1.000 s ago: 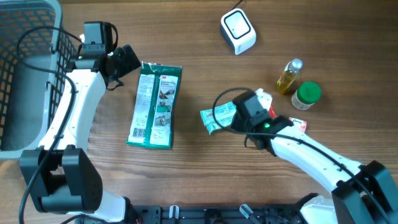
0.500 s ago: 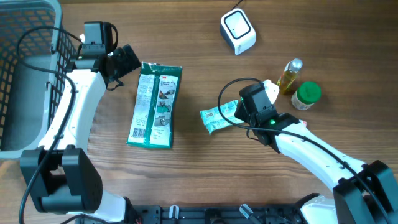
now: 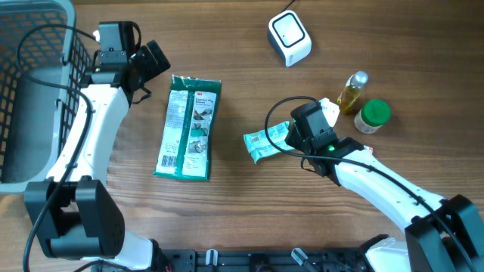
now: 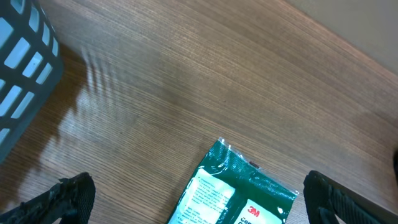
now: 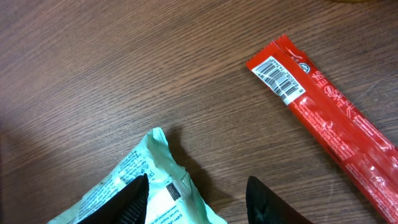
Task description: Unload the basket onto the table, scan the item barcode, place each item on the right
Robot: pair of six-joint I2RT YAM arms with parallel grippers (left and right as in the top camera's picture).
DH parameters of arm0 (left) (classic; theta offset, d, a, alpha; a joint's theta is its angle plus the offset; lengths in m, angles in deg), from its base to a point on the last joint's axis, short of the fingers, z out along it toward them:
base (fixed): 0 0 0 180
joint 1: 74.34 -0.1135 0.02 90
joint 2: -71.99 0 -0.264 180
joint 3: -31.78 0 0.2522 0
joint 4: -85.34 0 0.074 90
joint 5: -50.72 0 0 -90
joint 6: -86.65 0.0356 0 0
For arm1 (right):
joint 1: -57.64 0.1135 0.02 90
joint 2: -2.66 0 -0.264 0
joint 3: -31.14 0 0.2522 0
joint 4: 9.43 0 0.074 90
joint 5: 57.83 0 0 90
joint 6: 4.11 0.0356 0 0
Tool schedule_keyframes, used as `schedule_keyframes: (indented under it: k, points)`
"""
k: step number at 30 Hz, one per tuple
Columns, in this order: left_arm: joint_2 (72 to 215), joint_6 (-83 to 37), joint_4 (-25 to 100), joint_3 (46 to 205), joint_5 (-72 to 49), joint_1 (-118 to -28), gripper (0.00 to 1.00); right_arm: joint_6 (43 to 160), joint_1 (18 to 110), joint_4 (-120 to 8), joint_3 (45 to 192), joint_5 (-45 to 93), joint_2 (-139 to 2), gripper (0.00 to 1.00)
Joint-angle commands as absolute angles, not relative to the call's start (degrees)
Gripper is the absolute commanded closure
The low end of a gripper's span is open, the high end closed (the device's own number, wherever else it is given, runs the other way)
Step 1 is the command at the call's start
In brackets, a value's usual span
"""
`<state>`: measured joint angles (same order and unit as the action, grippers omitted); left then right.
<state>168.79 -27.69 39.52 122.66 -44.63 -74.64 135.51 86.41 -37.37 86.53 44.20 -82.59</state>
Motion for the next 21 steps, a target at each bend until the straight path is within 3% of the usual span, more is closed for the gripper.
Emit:
schedule_keyframes:
  k: [1,5,8,12,14,17,21]
  points:
    - [168.6,-27.9,39.4,123.1,-43.7,-74.7,0.0,135.4,86.3,-37.7,86.4,44.2,-82.5,0.49]
    - [168.6,-27.8,34.8,123.1,-24.2,-74.6,0.0,135.4,86.3,-37.6,86.4,44.2,-82.5,0.49]
    - [168.6,-27.8,33.4,123.1,-18.0,-74.6,0.0,135.4,86.3,-37.6,86.4,44.2,-82.5,0.49]
    - [168.6,-27.8,30.2,123.1,-15.0,-74.2,0.01,135.4,86.3,-37.6,86.4,44.2,-82.5,0.49]
    - [168.6,-27.8,28.8,123.1,-15.1,-72.8,0.12,135.4,86.3,-37.6,86.4,44.2,-82.5,0.48]
    - [168.6,-27.8,28.2,123.1,-15.2,-69.7,0.15,135.4,86.3,-37.6,86.4,44.2,-82.5,0.49]
    - [168.7,-27.8,28.2,123.1,-20.2,-62.2,0.27,135.3,86.3,-37.6,86.4,44.2,-82.5,0.49]
